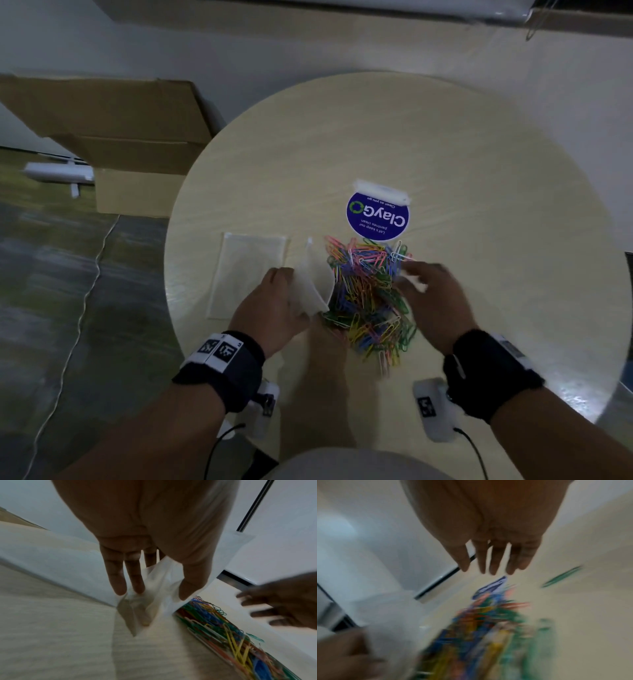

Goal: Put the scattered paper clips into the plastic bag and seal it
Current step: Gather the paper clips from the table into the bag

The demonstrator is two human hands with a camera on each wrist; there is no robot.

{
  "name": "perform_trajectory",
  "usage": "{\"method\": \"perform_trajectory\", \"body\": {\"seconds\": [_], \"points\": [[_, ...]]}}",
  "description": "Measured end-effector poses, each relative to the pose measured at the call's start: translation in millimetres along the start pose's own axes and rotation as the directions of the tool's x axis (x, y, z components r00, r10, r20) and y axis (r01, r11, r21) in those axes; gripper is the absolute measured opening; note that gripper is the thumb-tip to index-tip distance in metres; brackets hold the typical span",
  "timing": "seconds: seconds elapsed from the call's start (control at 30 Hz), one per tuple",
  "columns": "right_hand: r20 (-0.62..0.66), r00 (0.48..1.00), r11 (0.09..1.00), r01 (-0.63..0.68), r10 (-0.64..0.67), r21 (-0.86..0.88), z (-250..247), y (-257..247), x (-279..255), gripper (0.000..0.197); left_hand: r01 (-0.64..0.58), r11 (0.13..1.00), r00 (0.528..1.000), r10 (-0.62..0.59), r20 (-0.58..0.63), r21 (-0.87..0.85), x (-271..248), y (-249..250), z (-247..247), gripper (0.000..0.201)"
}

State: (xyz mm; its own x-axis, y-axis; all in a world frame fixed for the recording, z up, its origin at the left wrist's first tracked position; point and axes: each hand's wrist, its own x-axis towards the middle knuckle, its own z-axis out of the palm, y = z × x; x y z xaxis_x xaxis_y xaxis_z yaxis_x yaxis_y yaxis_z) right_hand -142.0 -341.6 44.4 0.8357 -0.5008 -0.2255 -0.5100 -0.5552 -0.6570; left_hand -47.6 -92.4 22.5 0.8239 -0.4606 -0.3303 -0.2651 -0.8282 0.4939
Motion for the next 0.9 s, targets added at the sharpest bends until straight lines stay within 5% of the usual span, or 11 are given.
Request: {"method": "perform_trajectory", "body": {"seconds": [0.13, 0.27, 0.57, 0.73, 0.9], "points": [[-0.046, 0.971, 0.922, -0.238, 0.235, -0.304, -2.2, 57.1, 9.2, 0.056, 0.018, 1.0, 1.0, -0.018, -0.014, -0.011, -4.5, -5.6, 4.6, 0.064], [0.109, 0.99, 0.883, -0.032, 0.094, -0.469, 28.2, 40.7, 9.1, 0.061, 0.056, 0.998, 0.998, -0.057, -0.032, -0.036, -7.3, -0.4, 5.4, 0.073], [0.205, 0.968, 0.946, -0.075, 0.145, -0.316, 38.8, 5.0, 7.7, 0.053, 0.036, 0.999, 0.996, -0.037, -0.08, -0.009, -7.0, 9.4, 0.0, 0.07], [0.17, 0.98, 0.927, -0.033, 0.104, -0.374, 28.6, 13.3, 3.4, 0.063, 0.022, 1.0, 0.997, -0.024, -0.073, -0.022, -6.8, 7.2, 0.5, 0.069], [0.226, 0.971, 0.913, 0.028, 0.071, -0.407, 26.2, 11.2, 3.8, 0.037, 0.049, 0.999, 0.997, -0.048, -0.059, 0.009, -6.7, 7.3, 2.3, 0.072]]}}
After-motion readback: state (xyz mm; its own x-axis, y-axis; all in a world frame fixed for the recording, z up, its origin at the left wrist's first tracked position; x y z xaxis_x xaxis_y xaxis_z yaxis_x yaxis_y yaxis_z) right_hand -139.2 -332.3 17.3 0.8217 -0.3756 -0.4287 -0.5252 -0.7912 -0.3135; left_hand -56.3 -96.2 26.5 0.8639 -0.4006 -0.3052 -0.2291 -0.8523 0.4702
